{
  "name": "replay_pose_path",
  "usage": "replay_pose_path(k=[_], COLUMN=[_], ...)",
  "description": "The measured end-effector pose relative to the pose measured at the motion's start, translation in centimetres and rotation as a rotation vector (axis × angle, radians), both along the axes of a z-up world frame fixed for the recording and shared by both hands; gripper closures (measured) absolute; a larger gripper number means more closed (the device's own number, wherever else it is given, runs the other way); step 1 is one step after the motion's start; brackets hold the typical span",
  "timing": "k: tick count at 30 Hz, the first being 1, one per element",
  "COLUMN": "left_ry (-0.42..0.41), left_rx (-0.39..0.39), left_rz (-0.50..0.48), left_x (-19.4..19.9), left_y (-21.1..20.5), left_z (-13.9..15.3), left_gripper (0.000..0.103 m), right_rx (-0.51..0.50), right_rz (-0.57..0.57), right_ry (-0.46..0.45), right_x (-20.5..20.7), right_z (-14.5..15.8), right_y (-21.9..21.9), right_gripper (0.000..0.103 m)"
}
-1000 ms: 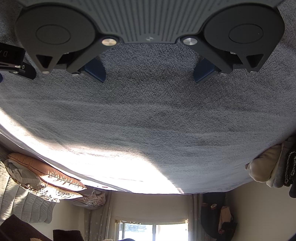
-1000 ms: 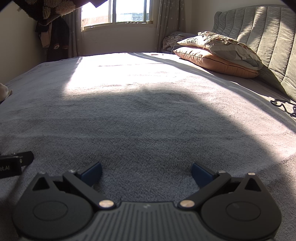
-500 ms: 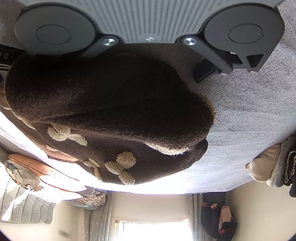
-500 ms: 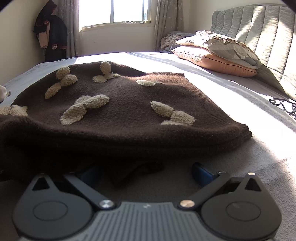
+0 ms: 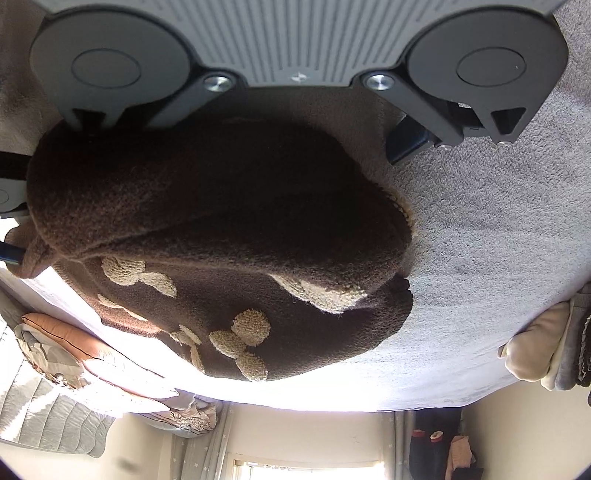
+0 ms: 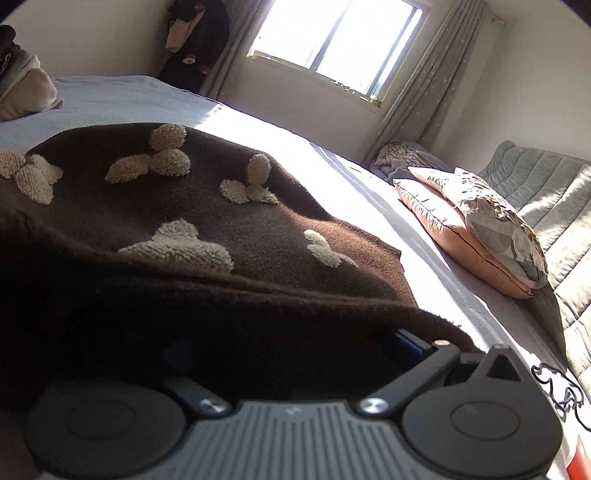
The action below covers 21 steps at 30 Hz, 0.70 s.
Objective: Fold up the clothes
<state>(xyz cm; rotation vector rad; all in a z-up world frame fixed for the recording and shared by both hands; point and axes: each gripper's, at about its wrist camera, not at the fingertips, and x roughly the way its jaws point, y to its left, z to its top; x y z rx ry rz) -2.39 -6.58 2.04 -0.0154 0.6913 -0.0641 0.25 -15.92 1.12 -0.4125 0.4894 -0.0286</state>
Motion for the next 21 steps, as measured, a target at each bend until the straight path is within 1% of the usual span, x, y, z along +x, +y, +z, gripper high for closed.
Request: replay_pose_path(k=[1, 2, 3, 4, 5, 6, 7, 8, 10, 11, 13, 18, 21], left_ry=[-0.010, -0.020, -0.030, -0.040, -0.050, -0.060, -0.071, -0.081, -0.101, -0.111, -0.140, -0.241, -0.291], left_rx=[0.005, 0.011, 0.016, 0.021, 0.027, 0.032, 0.037, 0.043, 0.053, 0.059, 0.037, -0.058, -0.147], left_rz=[-0.006, -0.012, -0.018, -0.024, -0.030, -0.036, -0.042, -0.048, -0.060, -0.066, -0.076, -0.101, -0.103], left_x=[-0.3, -0.6, -0.9, -1.2, -1.5, -1.8, -2.1, -2.4, -3.0, -3.3, -3.7, -5.7, -7.6], left_y=[-0.4, -0.7, -1.1, -1.5, -1.9, -2.2, -2.6, -3.0, -3.7, -4.1, -3.8, -2.9, -2.3], left_z=[0.3, 0.7, 1.0, 1.4, 1.7, 2.1, 2.4, 2.8, 3.5, 3.8, 5.7, 12.0, 16.0], left_gripper=[0.000, 0.000, 0.000, 0.001, 0.002, 0.010, 0.024, 0.032, 0.055, 0.059, 0.071, 0.076, 0.078], right_rx=[0.025, 0.089, 0.145, 0.168, 0.158, 0.144, 0.137, 0.152, 0.195, 0.215, 0.242, 0.279, 0.330], right_rz=[0.000, 0.003, 0.009, 0.020, 0.027, 0.036, 0.044, 0.050, 0.050, 0.051, 0.059, 0.106, 0.145], right_ry=[-0.031, -0.042, -0.050, -0.045, -0.036, -0.035, -0.038, -0.054, -0.119, -0.155, -0.220, -0.365, -0.426], right_x=[-0.3, -0.7, -1.1, -1.3, -1.4, -1.6, -1.8, -2.2, -3.2, -3.7, -4.8, -7.8, -10.1], right_z=[0.9, 1.7, 2.4, 2.9, 3.2, 3.4, 3.6, 4.1, 5.9, 7.0, 9.7, 17.2, 21.8], right_y=[0.0, -0.4, -0.7, -0.7, -0.5, -0.3, -0.2, -0.3, -0.6, -0.7, -0.8, -1.5, -2.6], right_gripper=[0.014, 0.020, 0.038, 0.050, 0.064, 0.071, 0.078, 0.080, 0.085, 0.085, 0.087, 0.088, 0.088])
